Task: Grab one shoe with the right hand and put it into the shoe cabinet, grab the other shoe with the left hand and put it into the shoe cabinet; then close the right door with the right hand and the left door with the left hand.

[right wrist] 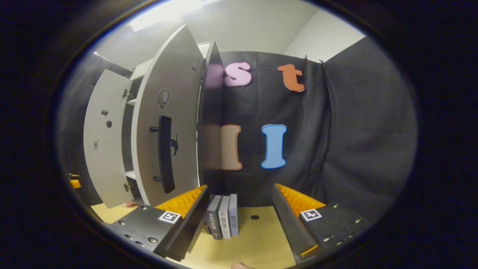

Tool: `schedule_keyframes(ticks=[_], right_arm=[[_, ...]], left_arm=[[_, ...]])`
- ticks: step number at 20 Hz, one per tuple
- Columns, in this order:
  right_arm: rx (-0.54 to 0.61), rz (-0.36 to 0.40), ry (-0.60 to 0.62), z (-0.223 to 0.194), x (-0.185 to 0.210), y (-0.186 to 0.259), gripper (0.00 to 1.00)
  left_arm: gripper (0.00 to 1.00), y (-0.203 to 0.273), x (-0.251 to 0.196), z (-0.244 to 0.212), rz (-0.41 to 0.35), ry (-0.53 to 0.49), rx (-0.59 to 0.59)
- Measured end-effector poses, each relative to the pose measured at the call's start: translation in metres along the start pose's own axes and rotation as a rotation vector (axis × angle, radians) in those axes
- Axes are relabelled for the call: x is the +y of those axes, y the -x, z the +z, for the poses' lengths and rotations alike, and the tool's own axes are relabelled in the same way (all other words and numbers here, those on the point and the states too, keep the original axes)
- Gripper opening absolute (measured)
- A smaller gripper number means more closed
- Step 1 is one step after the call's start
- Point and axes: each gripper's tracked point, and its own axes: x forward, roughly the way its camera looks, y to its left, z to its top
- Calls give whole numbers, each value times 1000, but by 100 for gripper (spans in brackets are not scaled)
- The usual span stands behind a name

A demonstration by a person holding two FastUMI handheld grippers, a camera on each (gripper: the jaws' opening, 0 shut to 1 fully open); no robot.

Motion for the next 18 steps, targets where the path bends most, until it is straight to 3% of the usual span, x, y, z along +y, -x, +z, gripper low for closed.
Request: schedule_keyframes(ticks=[5, 8, 10, 13, 14, 18], right_arm=[[14, -9, 23, 10, 26, -22, 100], [22, 35, 38, 15, 60, -30, 100], [7, -8, 74, 20, 55, -30, 100], [-4, -28, 30, 21, 63, -27, 92], [-10, -22, 31, 21, 67, -26, 96], [-13, 0, 24, 21, 94, -24, 94]], left_arm=[[96, 1, 3, -2, -5, -19, -3], [96, 0, 4, -4, -13, -10, 6], [96, 1, 9, -6, -9, -4, 9], [96, 2, 12, -8, -4, 7, 11], [96, 3, 12, -9, -3, 10, 13], [96, 7, 2, -5, -35, 24, -17]])
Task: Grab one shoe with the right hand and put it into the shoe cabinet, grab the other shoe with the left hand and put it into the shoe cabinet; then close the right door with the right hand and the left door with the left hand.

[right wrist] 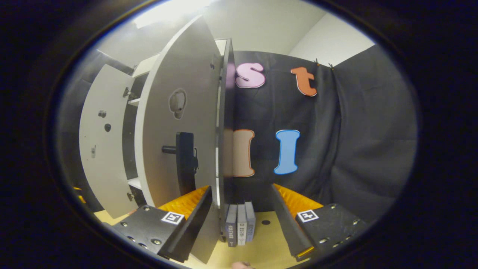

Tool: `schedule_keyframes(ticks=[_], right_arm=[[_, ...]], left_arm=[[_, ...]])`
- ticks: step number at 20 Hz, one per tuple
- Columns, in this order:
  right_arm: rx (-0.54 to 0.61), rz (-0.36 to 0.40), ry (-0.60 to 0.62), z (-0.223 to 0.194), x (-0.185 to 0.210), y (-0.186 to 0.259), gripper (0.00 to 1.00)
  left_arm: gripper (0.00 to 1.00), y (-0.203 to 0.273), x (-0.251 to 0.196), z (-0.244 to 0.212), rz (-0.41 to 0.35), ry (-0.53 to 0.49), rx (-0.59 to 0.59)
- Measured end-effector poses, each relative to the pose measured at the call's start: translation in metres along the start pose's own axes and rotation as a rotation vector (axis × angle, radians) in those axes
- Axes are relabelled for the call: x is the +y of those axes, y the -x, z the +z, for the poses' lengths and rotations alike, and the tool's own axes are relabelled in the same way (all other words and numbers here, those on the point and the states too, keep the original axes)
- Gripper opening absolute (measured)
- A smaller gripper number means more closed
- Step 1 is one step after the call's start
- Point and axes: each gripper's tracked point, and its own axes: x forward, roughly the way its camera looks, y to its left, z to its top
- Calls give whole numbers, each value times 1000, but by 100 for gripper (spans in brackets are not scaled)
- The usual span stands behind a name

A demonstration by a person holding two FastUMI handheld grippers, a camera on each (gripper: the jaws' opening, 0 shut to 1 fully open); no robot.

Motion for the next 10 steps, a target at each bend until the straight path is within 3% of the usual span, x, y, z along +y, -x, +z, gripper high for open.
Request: schedule_keyframes(ticks=[3, 4, 10], right_arm=[[-16, 14, 19, 0, 23, 0, 95], [-22, 18, 14, 0, 30, 0, 95], [-26, 11, -14, -2, 50, -2, 94]], left_arm=[[100, -3, 1, -4, -3, 4, 10], [96, -2, 3, -4, 5, -2, 10], [96, 2, 9, 5, 33, -31, -27]])
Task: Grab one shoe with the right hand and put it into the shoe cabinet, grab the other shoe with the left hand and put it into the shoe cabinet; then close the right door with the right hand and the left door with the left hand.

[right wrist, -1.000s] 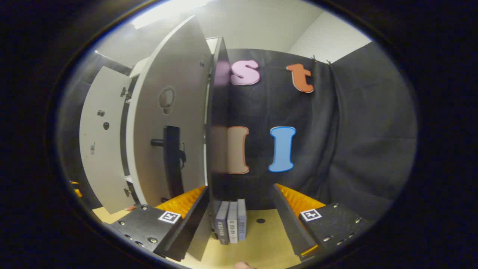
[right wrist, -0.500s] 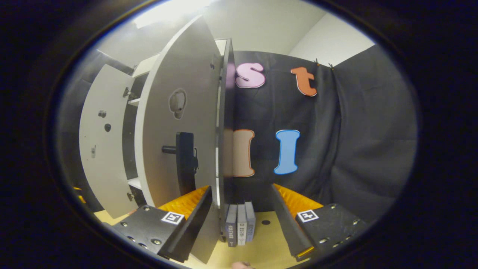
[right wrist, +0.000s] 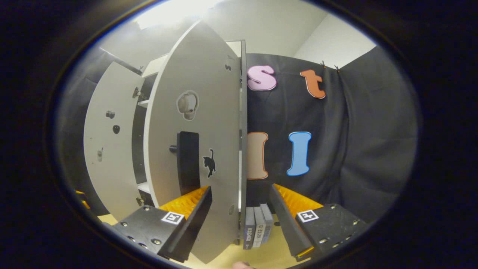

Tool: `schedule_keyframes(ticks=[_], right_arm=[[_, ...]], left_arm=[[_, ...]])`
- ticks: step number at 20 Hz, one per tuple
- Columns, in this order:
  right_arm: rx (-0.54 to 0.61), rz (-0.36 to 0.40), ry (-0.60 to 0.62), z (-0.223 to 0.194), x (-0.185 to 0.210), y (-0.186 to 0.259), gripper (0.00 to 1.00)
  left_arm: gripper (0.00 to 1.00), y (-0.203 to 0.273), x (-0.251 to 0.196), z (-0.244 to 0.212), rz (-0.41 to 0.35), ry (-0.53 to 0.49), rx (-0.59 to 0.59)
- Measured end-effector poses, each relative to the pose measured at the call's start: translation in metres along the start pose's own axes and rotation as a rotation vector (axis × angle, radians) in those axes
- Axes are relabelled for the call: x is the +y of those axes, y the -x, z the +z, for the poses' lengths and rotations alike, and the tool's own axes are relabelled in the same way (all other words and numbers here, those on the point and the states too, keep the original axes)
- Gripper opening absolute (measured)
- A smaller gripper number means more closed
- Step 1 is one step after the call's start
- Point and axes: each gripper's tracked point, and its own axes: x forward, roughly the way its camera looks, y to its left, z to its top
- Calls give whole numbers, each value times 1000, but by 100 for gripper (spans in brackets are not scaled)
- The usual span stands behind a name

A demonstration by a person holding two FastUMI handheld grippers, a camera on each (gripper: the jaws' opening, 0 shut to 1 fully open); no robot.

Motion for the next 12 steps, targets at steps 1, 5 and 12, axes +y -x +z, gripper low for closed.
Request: schedule_keyframes(ticks=[1, 5, 12], right_arm=[[-3, -2, 7, 1, 4, -1, 95], [-9, 7, 10, 0, 26, -6, 92], [80, 111, -153, -35, 93, -33, 95]], left_arm=[[96, 0, 0, 2, 2, 0, -11], [96, 0, -5, 3, -9, -4, -19], [96, -2, 4, 0, 8, 10, -9]])
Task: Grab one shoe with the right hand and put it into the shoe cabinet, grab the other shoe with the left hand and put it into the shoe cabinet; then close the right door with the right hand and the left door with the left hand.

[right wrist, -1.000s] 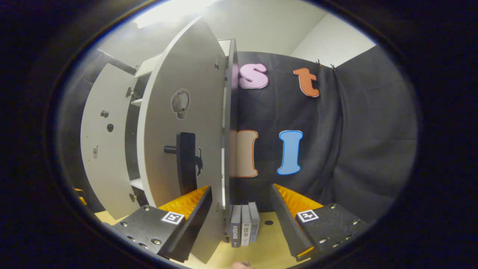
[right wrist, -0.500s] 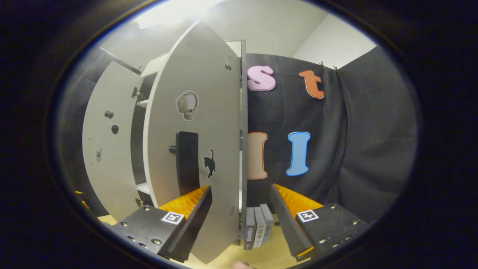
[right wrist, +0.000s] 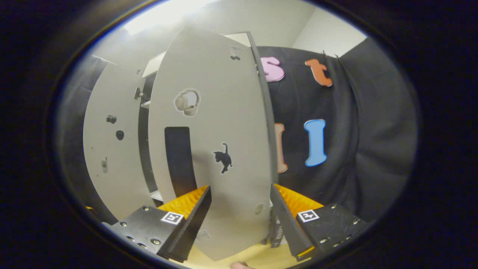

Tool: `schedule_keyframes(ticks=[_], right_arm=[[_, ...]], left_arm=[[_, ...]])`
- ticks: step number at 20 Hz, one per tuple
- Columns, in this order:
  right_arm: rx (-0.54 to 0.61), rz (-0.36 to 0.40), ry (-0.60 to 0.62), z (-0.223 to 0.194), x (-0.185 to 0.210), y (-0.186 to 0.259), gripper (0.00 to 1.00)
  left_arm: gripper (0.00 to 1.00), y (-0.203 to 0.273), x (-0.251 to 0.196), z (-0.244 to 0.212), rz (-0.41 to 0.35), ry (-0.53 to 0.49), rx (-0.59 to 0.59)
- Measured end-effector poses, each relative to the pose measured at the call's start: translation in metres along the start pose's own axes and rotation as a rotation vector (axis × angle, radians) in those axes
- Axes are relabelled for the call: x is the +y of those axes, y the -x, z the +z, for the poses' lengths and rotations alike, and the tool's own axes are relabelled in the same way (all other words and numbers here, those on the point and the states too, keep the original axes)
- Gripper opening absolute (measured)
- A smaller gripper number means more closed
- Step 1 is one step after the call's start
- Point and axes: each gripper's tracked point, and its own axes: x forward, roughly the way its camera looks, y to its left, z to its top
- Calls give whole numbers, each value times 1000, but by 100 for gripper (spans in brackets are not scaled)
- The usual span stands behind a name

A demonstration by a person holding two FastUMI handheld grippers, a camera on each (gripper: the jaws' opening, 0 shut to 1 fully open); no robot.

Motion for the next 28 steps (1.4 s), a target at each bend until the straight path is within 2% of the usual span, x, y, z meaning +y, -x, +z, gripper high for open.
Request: schedule_keyframes(ticks=[1, 4, 5, 6, 8, 13, 14, 16, 17, 18, 19, 20, 22, 23, 26, 28], right_arm=[[12, 3, -2, -6, 9, -5, 95], [0, -44, 15, -13, 0, -1, 95], [-1, -47, 8, -18, 0, 2, 95], [3, -48, -4, -25, -1, 8, 92], [10, -58, -16, -34, -7, 22, 95], [-36, -113, 19, -54, -20, 73, 95], [-50, -120, 11, -58, -22, 83, 95], [-62, -109, -18, -65, -15, 102, 95], [-72, -108, -18, -67, -14, 111, 92], [-86, -98, -15, -69, -11, 120, 98], [-93, -77, -18, -70, -2, 127, 98], [-96, -53, -23, -72, 5, 134, 98], [-106, -18, -22, -75, 17, 147, 98], [-111, -11, -14, -77, 22, 152, 98], [-125, -8, 22, -82, 29, 167, 98], [-136, -12, 35, -81, 29, 173, 98]], left_arm=[[96, 5, 5, 0, 13, -3, 5], [96, 12, 23, 1, 53, -30, 6], [99, 12, 29, 1, 65, -38, 7], [99, 13, 34, 2, 76, -43, 11], [96, 15, 48, 7, 103, -38, 10], [96, 9, 103, 19, 205, 30, 15], [99, 10, 113, 22, 218, 40, 17], [96, 5, 138, 39, 251, 42, -9], [100, 3, 149, 45, 271, 39, -18], [96, 2, 158, 50, 286, 30, -17], [93, 1, 165, 52, 292, 17, -14], [96, 0, 171, 56, 298, 0, -8], [96, -2, 186, 67, 314, -30, -4], [99, -3, 194, 72, 319, -42, -11], [93, -4, 220, 82, 356, -56, 0], [93, -5, 239, 92, 375, -55, 2]])
